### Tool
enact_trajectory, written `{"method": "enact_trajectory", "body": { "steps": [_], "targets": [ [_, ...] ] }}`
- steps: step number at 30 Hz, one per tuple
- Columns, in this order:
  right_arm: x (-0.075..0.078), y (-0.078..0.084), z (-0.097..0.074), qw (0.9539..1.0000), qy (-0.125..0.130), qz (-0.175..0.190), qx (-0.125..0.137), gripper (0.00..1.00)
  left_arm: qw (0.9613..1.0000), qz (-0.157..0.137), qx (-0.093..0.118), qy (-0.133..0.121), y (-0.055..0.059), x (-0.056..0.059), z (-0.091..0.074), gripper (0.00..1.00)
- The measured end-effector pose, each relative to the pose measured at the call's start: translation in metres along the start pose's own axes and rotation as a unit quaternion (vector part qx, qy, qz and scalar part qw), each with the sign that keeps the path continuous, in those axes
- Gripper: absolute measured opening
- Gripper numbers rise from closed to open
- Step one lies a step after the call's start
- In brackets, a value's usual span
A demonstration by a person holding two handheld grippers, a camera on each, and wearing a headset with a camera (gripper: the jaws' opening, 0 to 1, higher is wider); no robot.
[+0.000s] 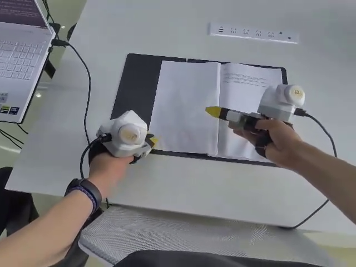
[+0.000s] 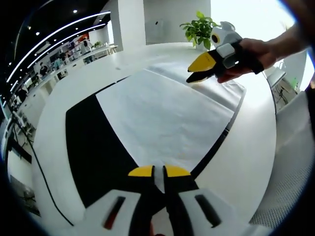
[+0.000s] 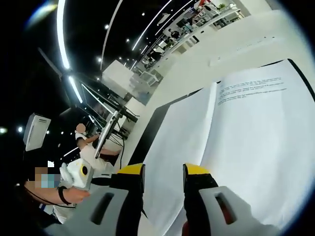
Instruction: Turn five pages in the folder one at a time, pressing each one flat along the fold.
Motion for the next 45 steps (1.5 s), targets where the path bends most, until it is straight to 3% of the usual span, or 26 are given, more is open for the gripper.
{"method": "enact_trajectory", "body": {
  "steps": [9,24,30,34,37,45],
  "targets": [
    [0.014,-0.010,0.002,1.0000,-0.001,0.000,0.006,0.26,1.0000,-0.007,0.005,0.000,0.000,0.000,-0.002,0.05],
    [0.037,-0.054,0.018,0.9991,0.018,0.008,0.036,0.13,0.9995,-0.029,0.009,-0.007,0.001,-0.003,-0.004,0.01],
    [0.046,-0.054,0.023,0.9987,0.015,0.023,0.043,0.07,0.9995,-0.028,0.009,-0.011,0.002,-0.007,0.000,0.01],
    [0.050,-0.042,0.026,0.9988,0.012,0.038,0.029,0.02,0.9993,-0.033,0.011,-0.014,0.003,-0.009,0.001,0.00],
    [0.059,-0.044,0.024,0.9958,-0.008,0.072,0.056,0.00,0.9989,-0.043,0.014,-0.014,0.003,-0.010,0.002,0.00],
    [0.049,-0.041,0.022,0.9980,-0.012,0.040,0.048,0.00,0.9990,-0.039,0.015,-0.019,0.005,-0.011,0.006,0.00]
  ]
}}
Point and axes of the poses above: the centre of the closed fingertips' face, and the gripper's own axes: z roughly forward along the fingers, x roughly to its right, y roughly out of its underside, the point moved 5 cm from there along -z, roughly backward along the fingers, and after that the axes turned 12 degrees about -x, right-handed, at the moved point
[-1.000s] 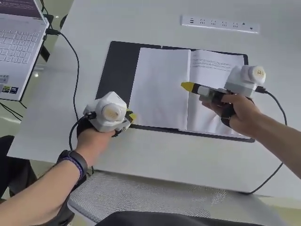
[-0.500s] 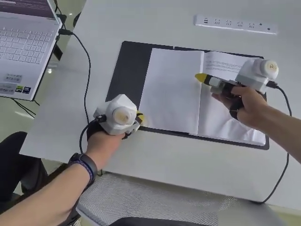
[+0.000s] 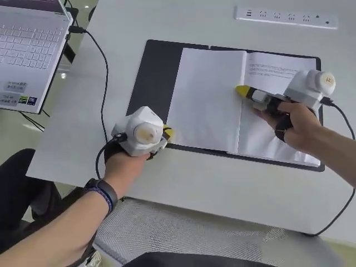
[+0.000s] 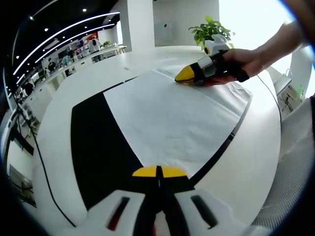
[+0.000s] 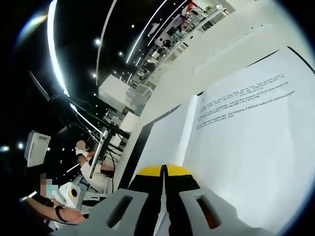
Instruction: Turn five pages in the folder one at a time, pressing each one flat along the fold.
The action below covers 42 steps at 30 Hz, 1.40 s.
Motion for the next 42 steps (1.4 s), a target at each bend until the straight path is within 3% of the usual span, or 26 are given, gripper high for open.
{"method": "enact_trajectory", "body": {
  "steps": [5,7,13,16,24,33,42],
  "targets": [
    [-0.002,-0.003,0.002,0.9998,0.002,-0.020,-0.005,0.00,1.0000,-0.001,0.000,-0.001,0.000,0.001,-0.001,0.00],
    [0.007,-0.011,0.006,0.9998,0.007,-0.019,-0.001,0.00,1.0000,-0.003,-0.001,-0.002,0.000,0.001,-0.001,0.00],
    [0.013,-0.031,0.014,0.9993,0.028,-0.017,0.018,0.00,1.0000,-0.002,-0.002,-0.002,-0.001,0.004,-0.003,0.00],
    [0.025,-0.043,0.019,0.9987,0.037,-0.018,0.030,0.00,1.0000,-0.004,-0.003,-0.002,-0.001,0.005,-0.004,0.01],
    [0.031,-0.055,0.025,0.9979,0.032,0.001,0.056,0.00,0.9999,-0.015,0.000,-0.004,-0.003,0.007,-0.008,0.01],
    [0.044,-0.078,0.032,0.9931,0.045,0.016,0.107,0.00,0.9999,-0.016,0.001,-0.001,-0.004,0.010,-0.012,0.02],
    [0.061,-0.098,0.044,0.9892,0.060,0.031,0.131,0.00,0.9999,-0.015,0.001,0.001,-0.007,0.013,-0.019,0.02]
  ]
}}
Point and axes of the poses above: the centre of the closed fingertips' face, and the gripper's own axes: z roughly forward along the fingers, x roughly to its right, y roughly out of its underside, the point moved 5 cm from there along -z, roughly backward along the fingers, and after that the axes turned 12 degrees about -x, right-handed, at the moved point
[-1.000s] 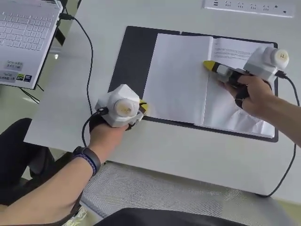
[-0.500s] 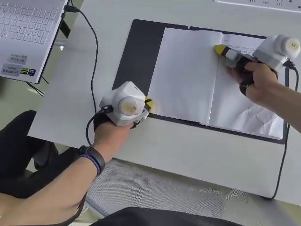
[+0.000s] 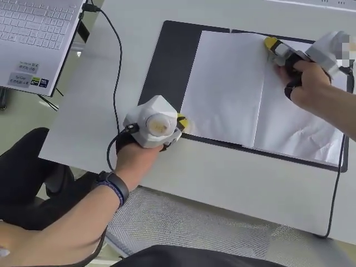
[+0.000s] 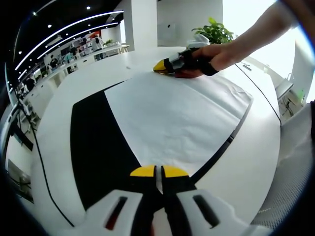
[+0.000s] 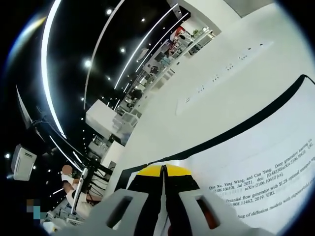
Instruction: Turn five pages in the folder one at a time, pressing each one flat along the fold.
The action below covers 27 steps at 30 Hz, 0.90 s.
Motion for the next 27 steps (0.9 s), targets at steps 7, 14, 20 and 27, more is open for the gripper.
{"method": "enact_trajectory", "body": {
  "steps": [7,14,20,27],
  "targets": [
    [0.008,-0.009,0.010,0.9999,0.005,0.011,0.008,0.00,1.0000,-0.003,0.001,-0.001,-0.001,0.001,-0.002,0.02],
    [0.007,-0.006,0.007,0.9999,-0.004,0.010,0.002,0.00,1.0000,-0.005,0.001,0.000,-0.001,0.000,-0.002,0.02],
    [-0.003,0.013,-0.005,0.9991,-0.020,-0.020,-0.032,0.00,0.9999,-0.011,0.002,0.003,-0.001,-0.002,-0.001,0.02],
    [-0.017,0.037,-0.019,0.9946,-0.031,-0.073,-0.066,0.00,0.9999,-0.016,0.005,0.003,0.001,-0.005,0.005,0.02]
  ]
}}
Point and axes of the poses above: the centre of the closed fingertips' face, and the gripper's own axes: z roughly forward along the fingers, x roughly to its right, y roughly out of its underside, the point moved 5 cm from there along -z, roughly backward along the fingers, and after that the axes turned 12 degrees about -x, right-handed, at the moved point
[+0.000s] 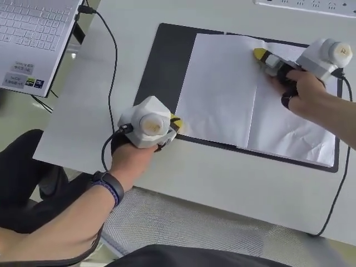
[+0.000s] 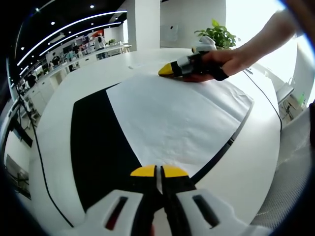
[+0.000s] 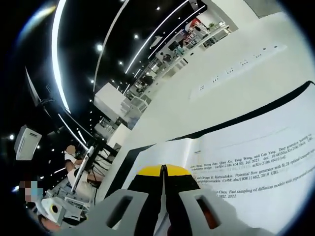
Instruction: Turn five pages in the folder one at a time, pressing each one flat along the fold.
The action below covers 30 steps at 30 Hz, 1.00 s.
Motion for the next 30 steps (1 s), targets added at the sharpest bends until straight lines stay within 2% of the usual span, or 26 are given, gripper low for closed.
{"method": "enact_trajectory", "body": {
  "steps": [4,6,10,12,16,21,25,30],
  "targets": [
    [-0.015,0.012,-0.012,1.0000,-0.005,0.000,-0.001,0.00,1.0000,0.002,-0.001,-0.001,0.002,-0.001,0.004,0.03],
    [-0.012,0.016,-0.013,0.9999,-0.009,-0.002,-0.006,0.00,1.0000,0.002,-0.001,0.000,0.002,-0.001,0.006,0.03],
    [-0.025,0.029,-0.025,0.9997,-0.018,-0.008,-0.011,0.00,1.0000,0.001,0.000,0.000,0.003,-0.002,0.006,0.03],
    [-0.021,0.032,-0.028,0.9997,-0.022,-0.003,-0.012,0.00,1.0000,-0.008,0.003,0.003,0.004,-0.003,0.008,0.03],
    [-0.027,0.048,-0.036,0.9992,-0.039,0.011,-0.008,0.00,0.9999,-0.011,0.006,0.004,0.005,-0.004,0.010,0.04],
    [-0.037,0.064,-0.046,0.9988,-0.046,0.016,-0.005,0.00,0.9999,-0.010,0.005,0.004,0.006,-0.004,0.012,0.05],
    [-0.049,0.082,-0.054,0.9981,-0.056,0.007,-0.024,0.00,0.9999,-0.010,0.006,0.005,0.006,-0.004,0.012,0.06],
    [-0.057,0.102,-0.065,0.9972,-0.067,0.012,-0.031,0.00,0.9999,-0.007,0.006,0.006,0.007,-0.004,0.014,0.06]
  ]
}}
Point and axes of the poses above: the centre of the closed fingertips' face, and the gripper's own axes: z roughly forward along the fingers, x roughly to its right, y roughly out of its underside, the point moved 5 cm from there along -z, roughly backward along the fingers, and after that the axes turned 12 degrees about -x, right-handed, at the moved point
